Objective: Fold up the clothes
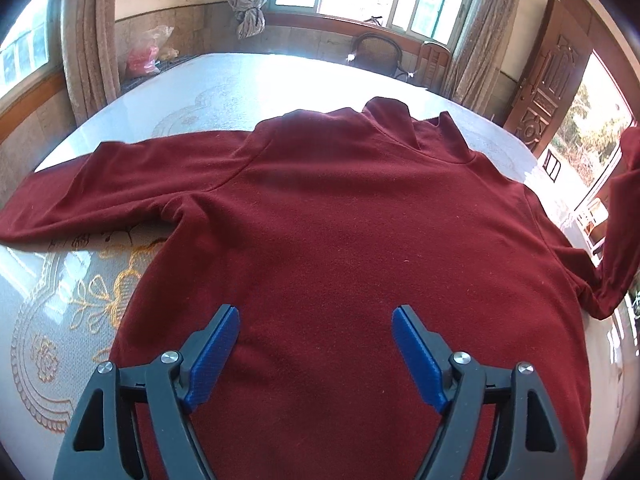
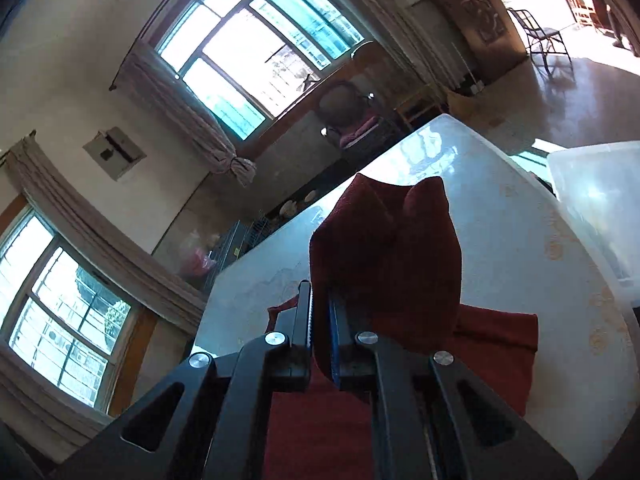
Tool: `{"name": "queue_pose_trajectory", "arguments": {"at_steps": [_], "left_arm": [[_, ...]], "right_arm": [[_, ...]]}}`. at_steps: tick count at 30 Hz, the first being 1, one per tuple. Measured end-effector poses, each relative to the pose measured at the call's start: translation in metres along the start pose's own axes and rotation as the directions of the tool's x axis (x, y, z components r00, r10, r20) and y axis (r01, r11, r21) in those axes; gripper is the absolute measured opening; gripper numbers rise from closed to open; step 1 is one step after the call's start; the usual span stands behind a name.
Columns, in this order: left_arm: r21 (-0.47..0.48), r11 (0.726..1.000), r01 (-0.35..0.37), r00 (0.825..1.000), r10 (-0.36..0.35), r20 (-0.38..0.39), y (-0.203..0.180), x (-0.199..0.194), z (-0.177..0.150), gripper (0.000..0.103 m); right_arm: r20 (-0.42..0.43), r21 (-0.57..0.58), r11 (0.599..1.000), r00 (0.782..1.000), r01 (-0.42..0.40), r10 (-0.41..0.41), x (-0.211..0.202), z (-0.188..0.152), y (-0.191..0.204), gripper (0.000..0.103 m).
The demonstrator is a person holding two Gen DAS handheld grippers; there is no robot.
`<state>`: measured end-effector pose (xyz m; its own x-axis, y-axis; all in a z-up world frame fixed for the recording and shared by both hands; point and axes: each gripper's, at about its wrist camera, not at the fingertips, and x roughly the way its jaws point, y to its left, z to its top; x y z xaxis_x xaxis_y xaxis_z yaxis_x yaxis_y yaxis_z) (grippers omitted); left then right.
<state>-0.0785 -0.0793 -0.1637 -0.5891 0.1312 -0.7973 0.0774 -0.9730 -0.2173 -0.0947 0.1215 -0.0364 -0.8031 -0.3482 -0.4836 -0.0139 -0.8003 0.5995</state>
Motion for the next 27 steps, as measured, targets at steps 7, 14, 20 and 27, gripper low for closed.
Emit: {"name": "queue_pose_trajectory", "arguments": {"at_steps": [7, 14, 20, 27], "left_arm": [[-0.038, 0.999, 0.012, 0.999, -0.010, 0.043, 0.033, -0.027, -0.026, 0.078], [0.016, 1.000, 0.006, 0.999, -0.007, 0.052, 0.035, -0.030, -0.025, 0.078], [-0.016, 1.000, 0.008, 0.998, -0.007, 0.056, 0.030, -0.012, 0.008, 0.078], [-0.053, 0.999, 0.010, 0.998, -0.007, 0.060, 0.023, 0.009, 0.048, 0.077]], "right_arm": [[-0.287, -0.412, 0.904, 0.958, -0.109, -0.015, 0.148, -0.108, 0.147, 0.007], [-0.474, -0.541, 0.828, 0.867, -0.149, -0.153, 0.211, -0.199, 0.169, 0.011], [-0.452, -0.324, 0.934, 0.892, -0.152, -0.012, 0.151, -0.173, 0.110, 0.032], [-0.331, 0.020, 0.999, 0.943, -0.031, 0.036, 0.060, -0.134, -0.005, 0.047]]}}
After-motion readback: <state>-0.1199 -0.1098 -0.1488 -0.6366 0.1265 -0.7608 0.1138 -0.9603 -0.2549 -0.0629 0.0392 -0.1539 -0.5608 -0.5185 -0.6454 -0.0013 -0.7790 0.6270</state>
